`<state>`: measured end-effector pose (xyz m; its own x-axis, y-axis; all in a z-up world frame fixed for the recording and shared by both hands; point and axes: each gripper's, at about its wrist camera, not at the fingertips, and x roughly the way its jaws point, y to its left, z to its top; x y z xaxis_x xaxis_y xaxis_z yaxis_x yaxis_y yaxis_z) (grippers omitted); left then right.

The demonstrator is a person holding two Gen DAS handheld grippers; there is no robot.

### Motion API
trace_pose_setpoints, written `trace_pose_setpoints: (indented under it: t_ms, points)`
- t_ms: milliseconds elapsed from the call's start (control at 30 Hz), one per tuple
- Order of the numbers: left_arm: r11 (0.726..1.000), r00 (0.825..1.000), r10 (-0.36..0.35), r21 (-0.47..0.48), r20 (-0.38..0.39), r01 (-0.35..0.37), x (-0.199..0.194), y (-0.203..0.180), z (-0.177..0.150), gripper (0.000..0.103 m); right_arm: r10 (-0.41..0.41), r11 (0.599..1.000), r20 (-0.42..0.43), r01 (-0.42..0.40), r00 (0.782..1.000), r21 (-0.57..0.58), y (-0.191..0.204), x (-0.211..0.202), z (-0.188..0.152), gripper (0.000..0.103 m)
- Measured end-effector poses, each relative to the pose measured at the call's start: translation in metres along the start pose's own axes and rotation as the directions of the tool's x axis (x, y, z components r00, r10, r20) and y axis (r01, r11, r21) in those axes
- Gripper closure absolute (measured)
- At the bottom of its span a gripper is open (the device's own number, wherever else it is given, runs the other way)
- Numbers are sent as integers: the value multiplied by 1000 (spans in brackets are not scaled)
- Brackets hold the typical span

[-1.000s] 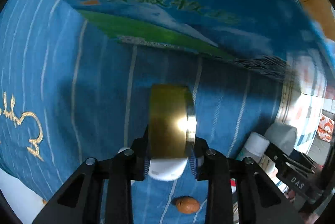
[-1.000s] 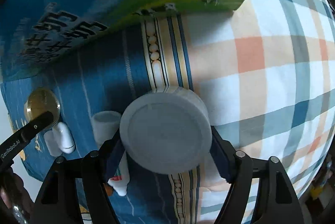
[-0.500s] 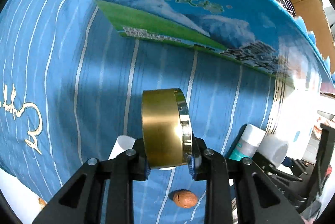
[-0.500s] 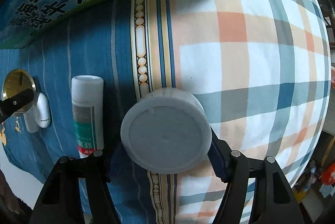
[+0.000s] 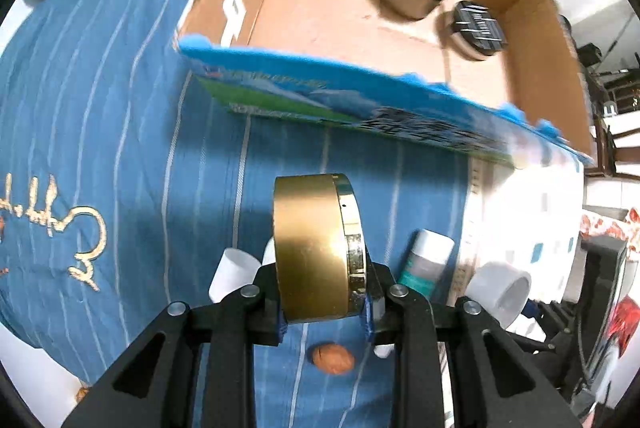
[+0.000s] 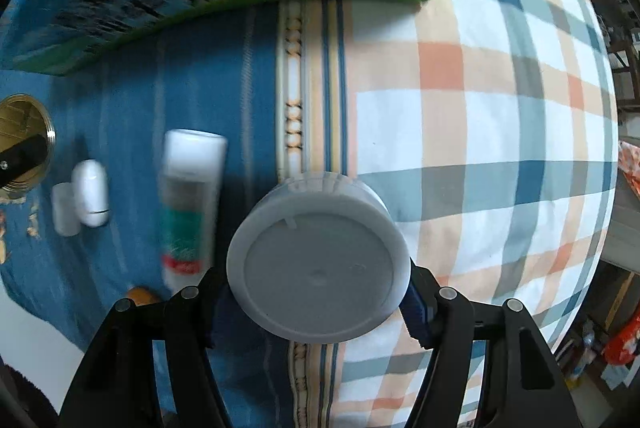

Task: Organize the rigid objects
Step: 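Carry the gold tin with the left tool while the right tool carries the white jar into the box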

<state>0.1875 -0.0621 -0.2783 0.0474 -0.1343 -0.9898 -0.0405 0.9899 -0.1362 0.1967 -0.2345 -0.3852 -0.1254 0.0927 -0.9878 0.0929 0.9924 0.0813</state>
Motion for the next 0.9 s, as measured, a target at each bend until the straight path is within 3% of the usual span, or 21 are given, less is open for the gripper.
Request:
trace_pose_setpoints:
  t_ms: [200,433,700,900]
  points:
    - [999,998,9,52,57,-12,-40,-14,-15,79,39,999,106,-36,994,-32,12,-68,-22,34]
    - [997,994,-37,72,104,30,-76,-30,-20,79,87,994,245,-69,966,-83,23,-150,-3,34]
    - [994,980,-59,101,189,41,-124,-39,-14,79,118,990,318,-86,941,-112,24,-190,-1,34]
    - [993,972,-61,109,226,37,-140,-42,3,79,141,987,327,-108,934,-119,27,-197,7,34]
